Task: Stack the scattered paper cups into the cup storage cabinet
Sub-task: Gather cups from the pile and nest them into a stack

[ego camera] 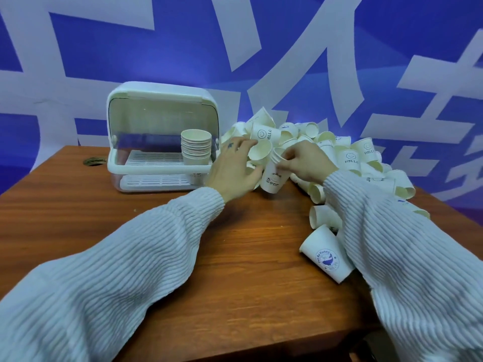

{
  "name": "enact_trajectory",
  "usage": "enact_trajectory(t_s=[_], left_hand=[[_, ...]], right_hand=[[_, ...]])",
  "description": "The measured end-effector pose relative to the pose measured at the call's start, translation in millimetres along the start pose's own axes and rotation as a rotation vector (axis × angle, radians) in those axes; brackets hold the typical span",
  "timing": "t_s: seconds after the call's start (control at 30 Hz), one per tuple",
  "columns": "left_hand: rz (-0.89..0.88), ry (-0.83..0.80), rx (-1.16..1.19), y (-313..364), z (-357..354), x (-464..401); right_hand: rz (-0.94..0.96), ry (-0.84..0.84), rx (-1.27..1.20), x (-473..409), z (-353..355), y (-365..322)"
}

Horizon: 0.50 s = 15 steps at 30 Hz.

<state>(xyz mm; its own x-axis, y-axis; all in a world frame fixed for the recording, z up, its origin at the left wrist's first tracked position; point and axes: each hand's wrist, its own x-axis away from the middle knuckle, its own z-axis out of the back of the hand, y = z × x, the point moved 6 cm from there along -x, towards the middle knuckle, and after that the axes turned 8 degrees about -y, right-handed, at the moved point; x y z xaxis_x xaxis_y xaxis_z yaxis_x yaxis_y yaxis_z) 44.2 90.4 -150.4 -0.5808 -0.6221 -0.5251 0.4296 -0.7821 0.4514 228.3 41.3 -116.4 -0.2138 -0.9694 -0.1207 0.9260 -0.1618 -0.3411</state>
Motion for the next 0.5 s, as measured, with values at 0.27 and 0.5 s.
enact_trajectory(t_s=[0.27,0.5], left_hand=[[0.069,-0.164,0.133,7.1,-21.5,-7.3],[0.106,-0.281,0.004,27.8,-35.7,-6.8]], right_hand=[[0.152,-0.083,-0.443,15.6,7.2,-19.3],[0.057,-0.191,-0.445,22.8,6.7,13.7]])
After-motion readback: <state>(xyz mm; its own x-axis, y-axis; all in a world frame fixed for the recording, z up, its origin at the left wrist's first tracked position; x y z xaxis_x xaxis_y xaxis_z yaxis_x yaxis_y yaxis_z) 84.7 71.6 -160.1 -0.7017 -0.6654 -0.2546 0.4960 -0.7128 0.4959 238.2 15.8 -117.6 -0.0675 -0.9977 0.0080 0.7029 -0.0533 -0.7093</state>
